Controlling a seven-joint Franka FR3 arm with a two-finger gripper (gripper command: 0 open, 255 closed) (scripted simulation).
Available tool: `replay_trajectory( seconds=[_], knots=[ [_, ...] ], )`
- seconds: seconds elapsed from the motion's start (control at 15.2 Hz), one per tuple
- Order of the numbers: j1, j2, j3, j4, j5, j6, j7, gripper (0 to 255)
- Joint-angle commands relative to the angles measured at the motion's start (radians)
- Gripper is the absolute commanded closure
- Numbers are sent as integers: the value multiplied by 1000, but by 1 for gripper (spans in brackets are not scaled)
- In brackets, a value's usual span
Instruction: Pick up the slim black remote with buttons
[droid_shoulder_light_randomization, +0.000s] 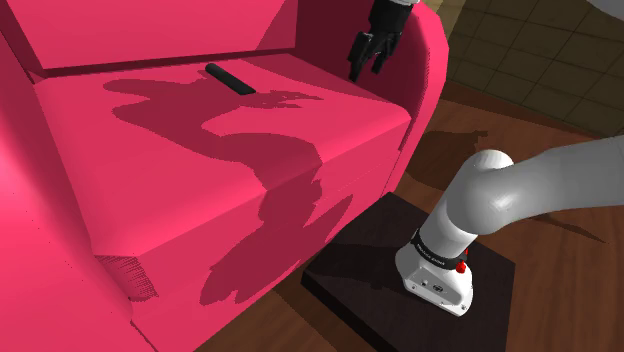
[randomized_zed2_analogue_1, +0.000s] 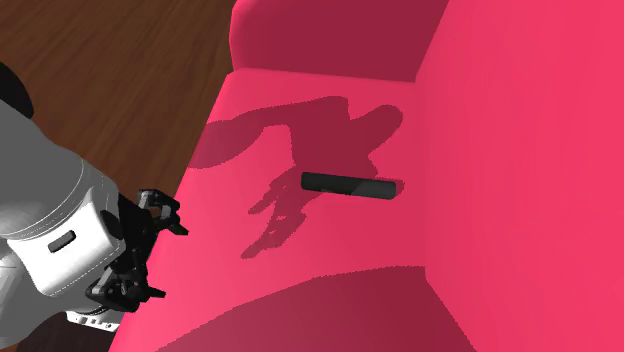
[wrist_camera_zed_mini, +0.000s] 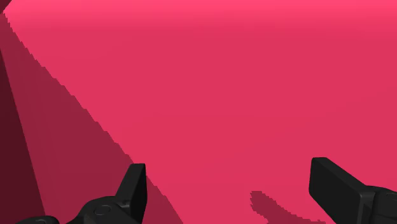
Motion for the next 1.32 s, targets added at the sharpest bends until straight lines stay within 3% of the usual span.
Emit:
replay_trajectory(
  seconds=[0.0, 0.66, 1.25],
  knots=[
    [0, 0, 0, 0, 0, 0, 0, 0],
    [20, 398, 92, 292, 80, 40, 150, 0],
    [43, 778, 150, 674, 99, -12, 278, 0]
  ],
)
